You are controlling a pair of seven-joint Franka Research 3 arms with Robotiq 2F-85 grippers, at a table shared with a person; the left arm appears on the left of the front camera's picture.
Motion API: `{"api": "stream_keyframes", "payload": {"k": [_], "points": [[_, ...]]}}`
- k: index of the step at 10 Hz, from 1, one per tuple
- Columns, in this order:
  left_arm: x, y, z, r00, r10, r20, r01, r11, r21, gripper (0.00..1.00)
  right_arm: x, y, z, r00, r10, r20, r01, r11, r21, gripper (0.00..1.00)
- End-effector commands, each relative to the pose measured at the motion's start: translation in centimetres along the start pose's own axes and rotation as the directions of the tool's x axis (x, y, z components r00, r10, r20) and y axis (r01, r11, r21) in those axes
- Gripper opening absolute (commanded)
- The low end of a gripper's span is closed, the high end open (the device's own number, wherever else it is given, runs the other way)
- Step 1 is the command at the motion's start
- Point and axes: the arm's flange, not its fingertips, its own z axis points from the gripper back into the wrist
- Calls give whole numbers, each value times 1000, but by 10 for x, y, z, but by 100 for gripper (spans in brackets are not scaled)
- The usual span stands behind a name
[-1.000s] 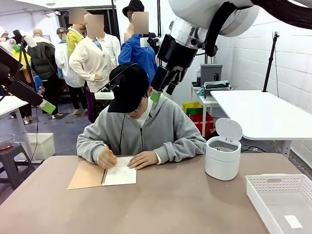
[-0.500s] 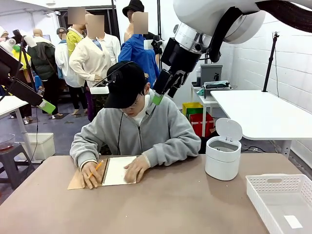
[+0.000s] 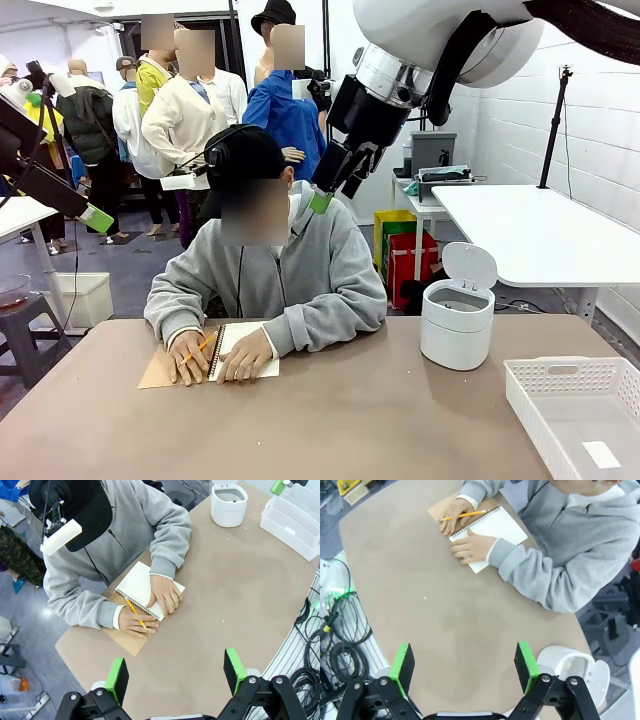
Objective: Sort the paper based on its condition.
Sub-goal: If a person hands you a paper, place it in the Organizing basket , and if it's crumpled, put it in the Trash can.
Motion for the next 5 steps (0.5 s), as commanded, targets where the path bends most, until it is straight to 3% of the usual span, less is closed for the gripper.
{"api": "stream_keyframes", "payload": {"k": [1,5], "points": [[0,1,0,1000,2,5,-2,1000,-4,100,2,0,0,1000,-4,-12,4,1000,-1,100],[0,1,0,1000,2,5,-2,1000,-4,100,2,0,0,1000,-4,-12,4,1000,-1,100]]}}
